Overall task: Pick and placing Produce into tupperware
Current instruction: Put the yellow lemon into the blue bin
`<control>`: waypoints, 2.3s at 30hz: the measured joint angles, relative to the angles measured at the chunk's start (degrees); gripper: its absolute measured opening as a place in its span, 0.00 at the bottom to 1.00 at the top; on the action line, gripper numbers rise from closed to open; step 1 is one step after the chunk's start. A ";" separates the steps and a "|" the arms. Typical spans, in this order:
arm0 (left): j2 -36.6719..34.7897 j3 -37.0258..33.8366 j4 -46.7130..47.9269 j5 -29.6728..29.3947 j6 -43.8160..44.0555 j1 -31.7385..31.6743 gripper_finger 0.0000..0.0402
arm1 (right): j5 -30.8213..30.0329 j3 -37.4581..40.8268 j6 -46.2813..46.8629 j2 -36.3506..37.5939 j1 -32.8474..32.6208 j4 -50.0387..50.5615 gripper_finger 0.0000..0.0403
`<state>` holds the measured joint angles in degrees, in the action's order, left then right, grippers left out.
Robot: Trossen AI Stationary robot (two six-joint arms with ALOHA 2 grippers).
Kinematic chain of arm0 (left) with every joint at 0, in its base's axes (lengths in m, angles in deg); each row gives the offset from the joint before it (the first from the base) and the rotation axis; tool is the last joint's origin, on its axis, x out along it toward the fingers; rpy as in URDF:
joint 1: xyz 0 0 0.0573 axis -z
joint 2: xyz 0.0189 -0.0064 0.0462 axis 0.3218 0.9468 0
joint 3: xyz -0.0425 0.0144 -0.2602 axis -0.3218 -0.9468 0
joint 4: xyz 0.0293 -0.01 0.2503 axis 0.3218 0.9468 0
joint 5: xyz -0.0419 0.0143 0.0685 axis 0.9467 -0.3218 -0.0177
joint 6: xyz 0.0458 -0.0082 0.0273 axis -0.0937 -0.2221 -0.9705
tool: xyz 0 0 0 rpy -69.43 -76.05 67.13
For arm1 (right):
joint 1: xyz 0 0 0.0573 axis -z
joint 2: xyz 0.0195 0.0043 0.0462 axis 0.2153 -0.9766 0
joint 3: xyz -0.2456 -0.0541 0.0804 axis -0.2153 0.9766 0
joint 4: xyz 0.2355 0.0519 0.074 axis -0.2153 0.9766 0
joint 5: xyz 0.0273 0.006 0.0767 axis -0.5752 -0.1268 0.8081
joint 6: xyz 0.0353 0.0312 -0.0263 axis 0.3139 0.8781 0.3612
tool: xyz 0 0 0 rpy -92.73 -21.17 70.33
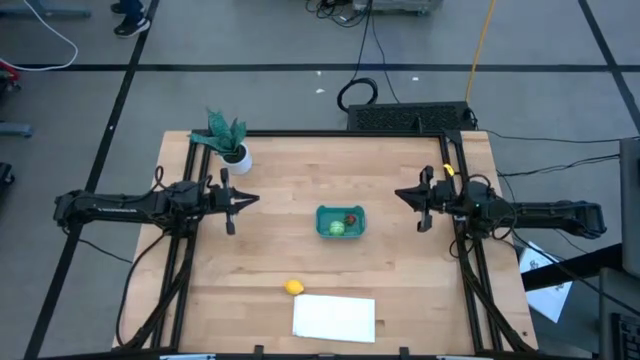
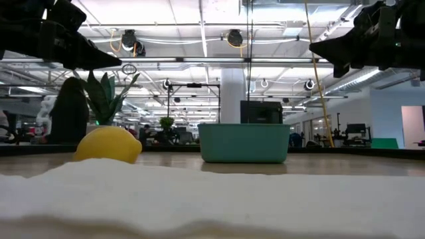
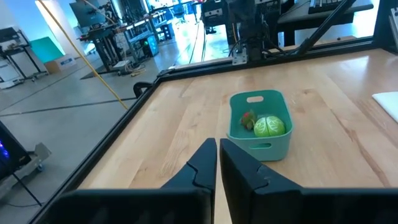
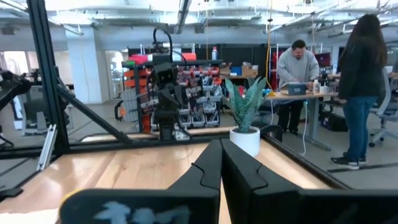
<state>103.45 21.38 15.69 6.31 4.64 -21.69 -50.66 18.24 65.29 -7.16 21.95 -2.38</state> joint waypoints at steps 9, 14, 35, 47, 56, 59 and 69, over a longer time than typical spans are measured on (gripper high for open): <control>0.00 0.00 -1.04 0.63 0.53 0.00 0.06 | 0.00 0.13 -0.14 -0.01 0.00 0.26 0.00; 0.00 0.00 -5.53 4.91 2.02 0.00 0.06 | 0.02 0.18 -0.17 -0.01 0.00 0.30 0.00; 0.08 0.00 -21.25 13.62 2.86 7.45 0.06 | 0.04 0.28 -0.38 -0.03 0.00 1.18 0.00; 10.66 7.08 -15.87 9.54 4.22 10.88 0.06 | 0.04 0.31 -0.38 -0.21 0.00 1.83 0.00; 21.32 17.75 -3.68 9.05 4.54 12.84 0.06 | 0.04 0.31 -0.40 -0.21 0.00 2.07 0.00; 24.28 20.74 -1.61 9.08 4.81 13.91 0.06 | 0.04 0.31 -0.62 -0.21 0.00 2.11 0.00; 34.92 31.53 10.97 9.07 6.56 17.14 0.06 | 0.02 0.32 -1.69 -0.21 0.00 2.23 0.00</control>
<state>138.37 52.90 26.66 15.39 11.21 -4.55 -50.64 18.56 63.60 -7.37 21.95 -0.15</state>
